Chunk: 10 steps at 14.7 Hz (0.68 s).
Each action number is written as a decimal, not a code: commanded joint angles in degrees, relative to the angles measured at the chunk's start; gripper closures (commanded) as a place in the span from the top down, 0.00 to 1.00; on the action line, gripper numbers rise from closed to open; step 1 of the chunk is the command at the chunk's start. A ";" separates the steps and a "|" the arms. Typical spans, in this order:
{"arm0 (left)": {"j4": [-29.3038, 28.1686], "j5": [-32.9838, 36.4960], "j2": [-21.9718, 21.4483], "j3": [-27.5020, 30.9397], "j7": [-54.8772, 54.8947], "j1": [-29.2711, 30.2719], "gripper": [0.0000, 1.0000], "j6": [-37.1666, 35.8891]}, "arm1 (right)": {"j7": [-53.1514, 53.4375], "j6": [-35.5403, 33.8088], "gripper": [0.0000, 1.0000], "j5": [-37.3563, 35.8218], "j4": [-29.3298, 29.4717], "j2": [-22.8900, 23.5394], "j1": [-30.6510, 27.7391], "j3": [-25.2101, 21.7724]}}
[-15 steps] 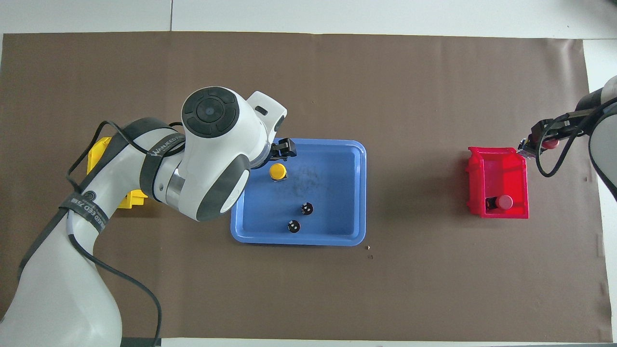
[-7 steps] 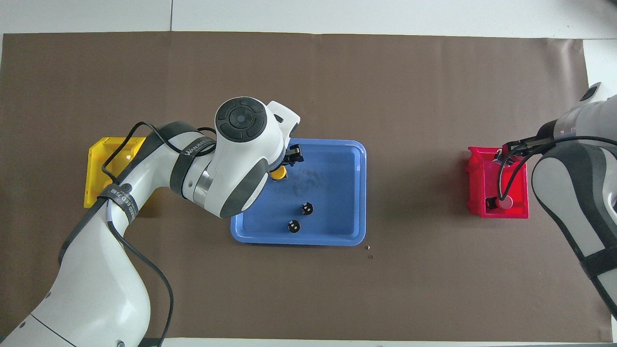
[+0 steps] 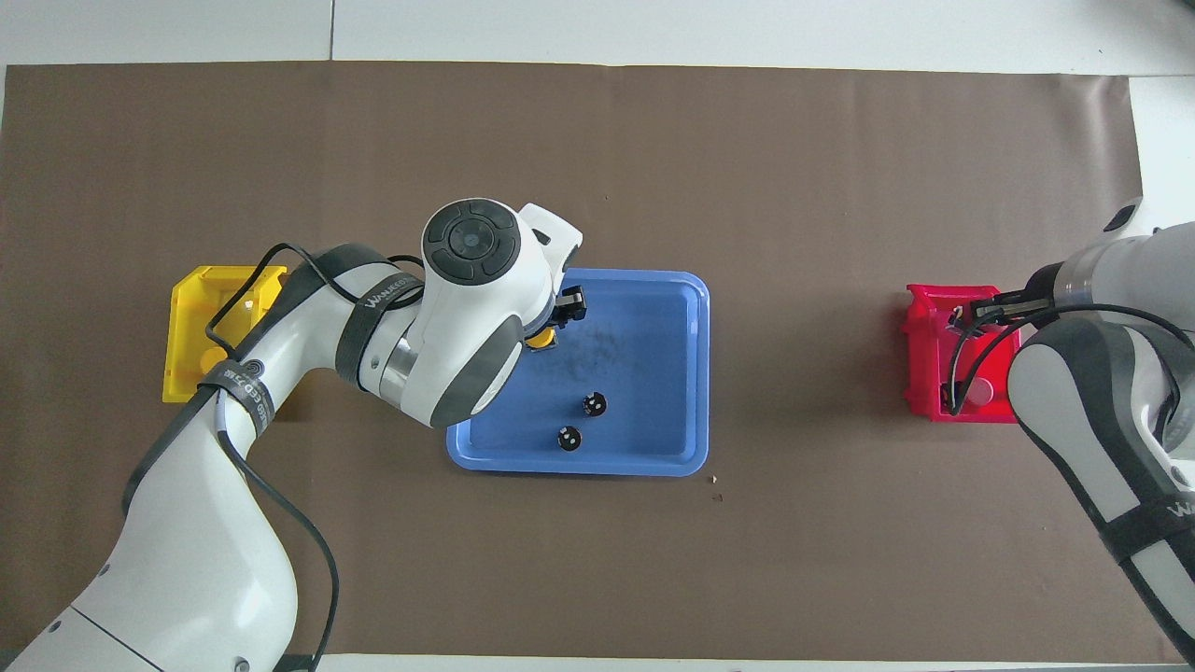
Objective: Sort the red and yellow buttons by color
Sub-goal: 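Release the red button into the red bin while the left gripper grasps the yellow button, then carry the yellow button to the yellow bin and open the left gripper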
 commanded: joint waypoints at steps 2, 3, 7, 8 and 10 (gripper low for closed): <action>-1.69 0.30 -0.44 0.46 -1.50 -1.15 0.02 0.84 | -1.80 4.75 0.34 0.96 -4.16 -1.42 -1.32 0.53; -1.43 -1.01 -0.53 0.55 -1.50 -1.94 0.01 0.32 | -1.89 5.11 0.34 0.96 -4.60 -1.25 -1.41 0.53; 6.63 -1.90 -0.53 1.34 -0.72 -0.11 0.01 -9.49 | -1.80 7.83 0.35 0.96 -6.53 -1.07 -1.41 0.53; 8.40 -1.56 -1.14 1.25 0.25 2.51 0.01 -12.05 | -1.89 7.83 0.35 0.96 -6.62 -1.07 -1.41 0.53; 10.25 -1.46 -3.16 1.43 7.59 5.95 0.01 -16.89 | -1.80 8.27 0.35 0.96 -7.15 -1.16 -1.41 0.53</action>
